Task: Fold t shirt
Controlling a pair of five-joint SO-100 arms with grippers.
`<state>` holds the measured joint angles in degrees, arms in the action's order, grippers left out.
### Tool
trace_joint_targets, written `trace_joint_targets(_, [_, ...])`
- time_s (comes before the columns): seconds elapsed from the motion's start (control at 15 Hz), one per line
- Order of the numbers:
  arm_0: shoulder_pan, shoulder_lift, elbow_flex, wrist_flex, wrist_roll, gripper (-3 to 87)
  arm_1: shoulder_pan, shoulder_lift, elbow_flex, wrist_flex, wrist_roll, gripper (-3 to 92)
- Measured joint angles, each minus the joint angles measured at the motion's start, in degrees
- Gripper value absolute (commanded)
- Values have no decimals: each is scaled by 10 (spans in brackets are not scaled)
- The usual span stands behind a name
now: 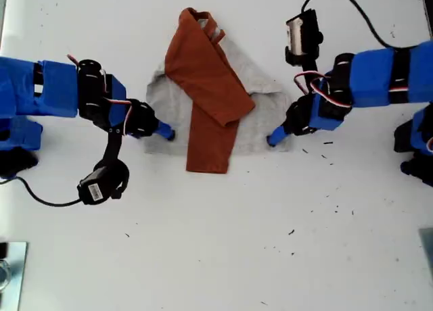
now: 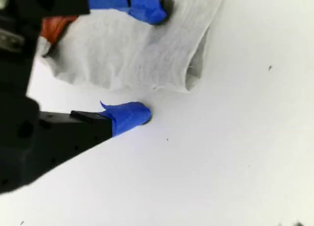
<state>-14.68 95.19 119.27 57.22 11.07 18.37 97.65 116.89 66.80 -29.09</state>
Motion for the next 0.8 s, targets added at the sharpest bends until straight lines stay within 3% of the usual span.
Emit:
trace_joint_targets(0.13, [1,-13,-3,-18,0,5,-3,-32,-4,-35,2,77])
trace_joint_targets(0.2, [2,-19,-5,-38,0,-3,-7,-47,-15,-47,9,38])
trace_joint_targets(0.53, [11,-33,-24,-92,2,-3,-25,-81,-64,-59,33,32])
trace_joint_targets(0.8, [128,47,-22,-76,-23,-3,-153,175,0,49,64,31])
